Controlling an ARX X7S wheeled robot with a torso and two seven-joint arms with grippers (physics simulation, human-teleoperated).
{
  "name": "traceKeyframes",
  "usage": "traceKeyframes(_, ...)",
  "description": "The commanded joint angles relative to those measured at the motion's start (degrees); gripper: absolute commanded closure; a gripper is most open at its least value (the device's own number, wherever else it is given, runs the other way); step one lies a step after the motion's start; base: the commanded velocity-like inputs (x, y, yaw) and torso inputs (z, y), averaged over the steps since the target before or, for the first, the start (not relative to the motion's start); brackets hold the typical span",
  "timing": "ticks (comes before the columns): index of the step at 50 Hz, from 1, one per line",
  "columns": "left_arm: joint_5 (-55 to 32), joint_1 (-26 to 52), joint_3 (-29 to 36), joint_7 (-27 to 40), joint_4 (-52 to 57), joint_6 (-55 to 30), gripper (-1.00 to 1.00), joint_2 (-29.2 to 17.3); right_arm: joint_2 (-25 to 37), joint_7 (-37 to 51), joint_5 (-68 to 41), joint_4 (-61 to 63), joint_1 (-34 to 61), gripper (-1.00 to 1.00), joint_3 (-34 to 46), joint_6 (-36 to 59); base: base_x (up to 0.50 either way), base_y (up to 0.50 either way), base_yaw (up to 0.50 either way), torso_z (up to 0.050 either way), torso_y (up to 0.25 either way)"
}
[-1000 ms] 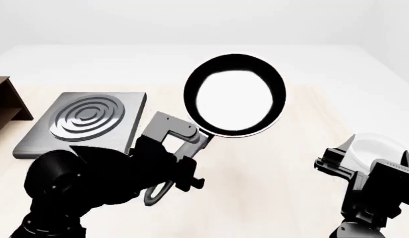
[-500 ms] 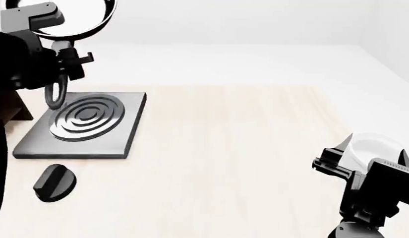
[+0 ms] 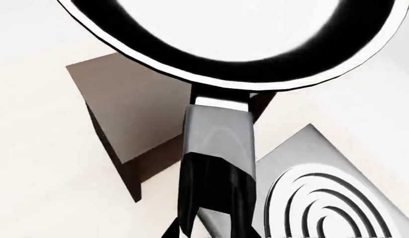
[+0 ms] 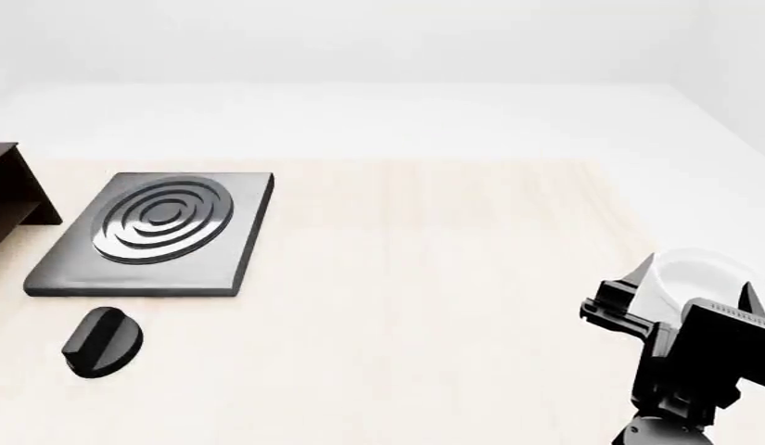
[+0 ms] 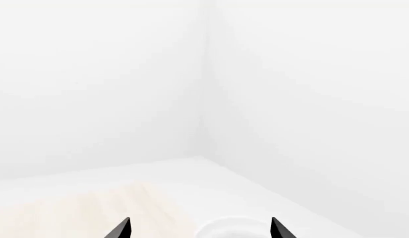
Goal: Put the frying pan on top of the cabinet.
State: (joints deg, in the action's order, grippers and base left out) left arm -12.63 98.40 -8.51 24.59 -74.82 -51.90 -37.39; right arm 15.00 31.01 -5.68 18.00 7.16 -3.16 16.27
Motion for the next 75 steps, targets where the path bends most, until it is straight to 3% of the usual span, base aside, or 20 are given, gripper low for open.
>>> traceKeyframes(1, 0.39, -1.19, -6.65, 3.18, 5.04, -0.18, 1.0, -4.5, 0.01, 0.12, 0.14, -0.6, 0.12, -1.0, 0.76, -0.11, 0.0, 0.0, 0.0, 0.0, 0.0)
traceKeyframes(32, 5.04, 3.8, -2.76, -0.51, 0.06, 3.04, 1.0, -1.55, 0.28, 0.32, -0.12, -1.36, 0.51, -1.0, 2.15, -0.01, 0.0, 0.0, 0.0, 0.001, 0.094)
traceKeyframes(39, 9.19, 4.01, 2.58, -6.72, -0.1, 1.92, 1.0, 2.96, 0.2, 0.37, -0.1, -1.9, 0.54, -1.0, 2.58, -0.48, 0.0, 0.0, 0.0, 0.0, 0.0)
traceKeyframes(44, 10.98, 3.7, 3.54, -6.28, -0.12, 1.93, 1.0, 4.82, 0.41, 0.45, -0.18, -1.18, 0.39, -1.0, 2.63, -0.01, 0.0, 0.0, 0.0, 0.0, -0.05)
traceKeyframes(52, 11.2, 3.01, 2.06, -5.57, -0.13, 2.66, 1.0, 5.27, 0.52, 0.61, -0.31, -1.72, 0.16, -1.0, 2.48, -0.53, 0.0, 0.0, 0.0, 0.0, -0.25)
traceKeyframes(56, 9.1, 3.19, -2.27, -3.32, -0.12, 3.48, 1.0, 4.18, 0.52, 0.67, -0.34, -1.78, 0.17, -1.0, 2.65, -0.5, 0.0, 0.0, 0.0, 0.0, -0.218)
traceKeyframes(75, 8.43, 3.49, -10.05, 1.95, -0.07, 7.6, 1.0, 0.74, 0.85, 0.86, -0.43, -1.57, 0.3, -1.0, 3.32, -0.07, 0.0, 0.0, 0.0, 0.0, 0.0)
